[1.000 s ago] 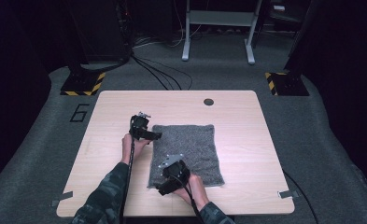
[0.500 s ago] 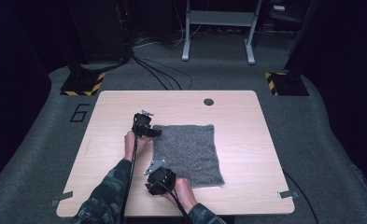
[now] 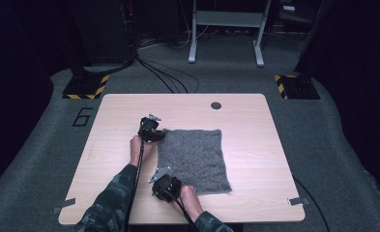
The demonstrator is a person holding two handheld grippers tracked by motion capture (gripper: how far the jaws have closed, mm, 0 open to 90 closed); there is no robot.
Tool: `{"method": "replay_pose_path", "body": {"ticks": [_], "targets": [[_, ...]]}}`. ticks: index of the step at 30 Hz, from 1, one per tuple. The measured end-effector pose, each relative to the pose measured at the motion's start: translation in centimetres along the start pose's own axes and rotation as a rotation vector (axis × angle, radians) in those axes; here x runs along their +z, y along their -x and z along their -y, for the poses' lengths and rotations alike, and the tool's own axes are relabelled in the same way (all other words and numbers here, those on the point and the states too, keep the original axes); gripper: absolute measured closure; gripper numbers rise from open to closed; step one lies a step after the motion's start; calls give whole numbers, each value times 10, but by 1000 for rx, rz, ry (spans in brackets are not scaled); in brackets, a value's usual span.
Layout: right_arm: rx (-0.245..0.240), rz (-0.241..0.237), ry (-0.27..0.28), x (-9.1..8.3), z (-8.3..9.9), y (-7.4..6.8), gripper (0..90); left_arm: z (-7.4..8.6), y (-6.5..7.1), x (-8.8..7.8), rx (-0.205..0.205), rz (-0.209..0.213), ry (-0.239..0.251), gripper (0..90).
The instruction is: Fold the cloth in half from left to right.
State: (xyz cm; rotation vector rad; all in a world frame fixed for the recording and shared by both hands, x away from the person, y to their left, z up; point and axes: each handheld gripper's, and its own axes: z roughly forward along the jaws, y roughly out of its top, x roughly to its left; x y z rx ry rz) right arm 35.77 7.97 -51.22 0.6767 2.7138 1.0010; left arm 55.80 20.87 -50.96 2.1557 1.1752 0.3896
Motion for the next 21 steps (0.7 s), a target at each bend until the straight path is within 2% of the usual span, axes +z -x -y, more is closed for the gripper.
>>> {"method": "replay_pose_path", "body": {"ticks": [1, 3, 5, 6, 8, 9, 18, 19, 21], "targets": [[3, -10, -18, -2, 0, 0, 882, 0, 1, 1, 3, 0, 1, 828], [7, -8, -3, -1, 1, 0, 884, -1, 2, 1, 5, 0, -3, 835], [16, -19, -12, -4, 2, 1, 888, -1, 3, 1, 13, -1, -6, 848], [31, -16, 12, -5, 4, 1, 889, -1, 3, 0, 6, 3, -9, 851], [24, -30, 8, -7, 4, 3, 889, -1, 3, 0, 1, 3, -9, 852], [46, -22, 32, -12, 6, 3, 890, -1, 3, -2, -6, 3, -7, 855], [59, -15, 94, -34, 6, 5, 893, -8, 4, -13, 0, -11, 0, 857], [60, -16, 120, -39, 5, 6, 894, -11, 3, -16, -2, -12, 1, 857], [59, -13, 135, -42, 3, 6, 894, -13, 3, -18, -1, -12, 0, 858]]}}
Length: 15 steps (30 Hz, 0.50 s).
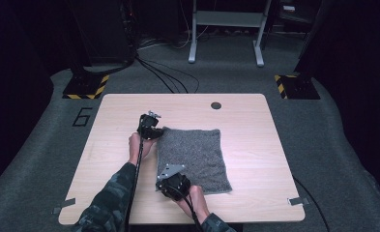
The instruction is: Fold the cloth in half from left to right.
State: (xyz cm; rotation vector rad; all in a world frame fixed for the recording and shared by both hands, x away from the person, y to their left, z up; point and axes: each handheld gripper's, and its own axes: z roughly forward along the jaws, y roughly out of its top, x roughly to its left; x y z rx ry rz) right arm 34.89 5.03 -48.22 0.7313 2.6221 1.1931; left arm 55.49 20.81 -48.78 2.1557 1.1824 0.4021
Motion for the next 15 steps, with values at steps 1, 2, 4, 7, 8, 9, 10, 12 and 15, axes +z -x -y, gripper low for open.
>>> {"method": "replay_pose_path", "body": {"ticks": [1, 2, 4, 7, 8, 9, 10, 12, 15], "targets": [[0, 0, 0, 0, 0, 0, 894, -2, 0, -2, -1, -3, 4, 858], [5, 4, 3, -2, -1, 0, 894, -5, 0, -5, 5, -7, 6, 858], [3, 9, 26, -8, -7, 0, 895, -13, 1, -14, 25, -29, 6, 859], [3, 8, 59, -14, -15, 1, 896, -22, -2, -26, 28, -49, 13, 859], [8, 8, 77, -16, -19, 1, 896, -25, -3, -31, 33, -53, 5, 859], [8, 8, 77, -16, -19, 1, 896, -25, -3, -31, 33, -53, 5, 859], [-5, 8, 108, -21, -28, 1, 896, -32, -5, -40, 36, -61, 9, 859], [-6, 5, 115, -24, -31, 0, 896, -36, -5, -45, 47, -82, 4, 859], [-11, 17, 157, -34, -39, -2, 896, -48, -4, -56, 59, -103, -3, 859]]}}
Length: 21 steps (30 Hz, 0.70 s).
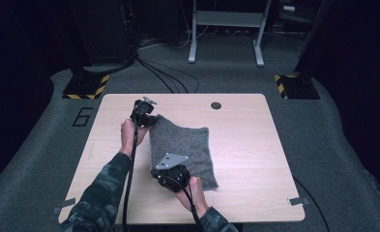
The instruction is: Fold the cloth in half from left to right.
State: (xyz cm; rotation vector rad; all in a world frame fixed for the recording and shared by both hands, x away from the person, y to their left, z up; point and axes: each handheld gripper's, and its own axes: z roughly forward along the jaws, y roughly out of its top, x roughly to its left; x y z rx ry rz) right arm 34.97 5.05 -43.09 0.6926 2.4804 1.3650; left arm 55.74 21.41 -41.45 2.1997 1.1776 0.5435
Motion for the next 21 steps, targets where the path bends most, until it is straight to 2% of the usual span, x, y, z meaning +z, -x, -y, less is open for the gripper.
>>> {"method": "replay_pose_path", "body": {"ticks": [4, 7, 11, 15, 18, 21], "targets": [[22, 16, 24, -14, 3, 5, 896, -12, 9, 3, 23, -11, -28, 857], [47, 30, 19, -21, 10, 11, 896, -17, 20, 15, 30, 9, -57, 856], [75, 57, -7, -31, 27, 20, 896, -23, 38, 32, 35, 39, -69, 855], [83, 73, -24, -35, 35, 25, 895, -27, 46, 40, 45, 51, -85, 853], [113, 102, -32, -41, 46, 33, 895, -31, 53, 50, 43, 63, -93, 852], [123, 113, -49, -46, 52, 40, 895, -32, 57, 54, 36, 69, -93, 852]]}}
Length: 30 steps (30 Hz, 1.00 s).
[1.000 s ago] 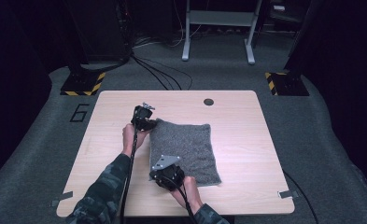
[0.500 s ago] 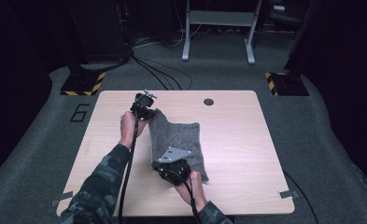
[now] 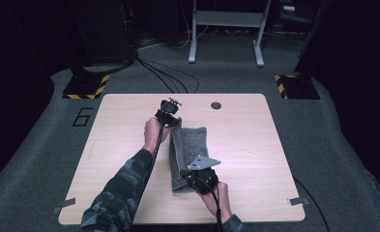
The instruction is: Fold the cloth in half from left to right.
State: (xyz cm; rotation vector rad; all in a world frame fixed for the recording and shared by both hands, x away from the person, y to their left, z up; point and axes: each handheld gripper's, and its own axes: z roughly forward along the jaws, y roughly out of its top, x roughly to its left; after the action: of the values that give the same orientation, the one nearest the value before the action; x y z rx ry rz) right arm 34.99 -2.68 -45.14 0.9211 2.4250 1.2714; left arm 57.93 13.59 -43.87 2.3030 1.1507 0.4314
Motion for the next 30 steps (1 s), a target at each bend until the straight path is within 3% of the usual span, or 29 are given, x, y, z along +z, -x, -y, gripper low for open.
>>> {"method": "replay_pose_path", "body": {"ticks": [13, 30], "targets": [[59, 45, -50, -8, 23, 18, 895, -11, 23, 22, 2, 26, 6, 848], [74, 72, -61, -19, 39, 30, 892, -24, 48, 35, 31, 64, 11, 843]]}}
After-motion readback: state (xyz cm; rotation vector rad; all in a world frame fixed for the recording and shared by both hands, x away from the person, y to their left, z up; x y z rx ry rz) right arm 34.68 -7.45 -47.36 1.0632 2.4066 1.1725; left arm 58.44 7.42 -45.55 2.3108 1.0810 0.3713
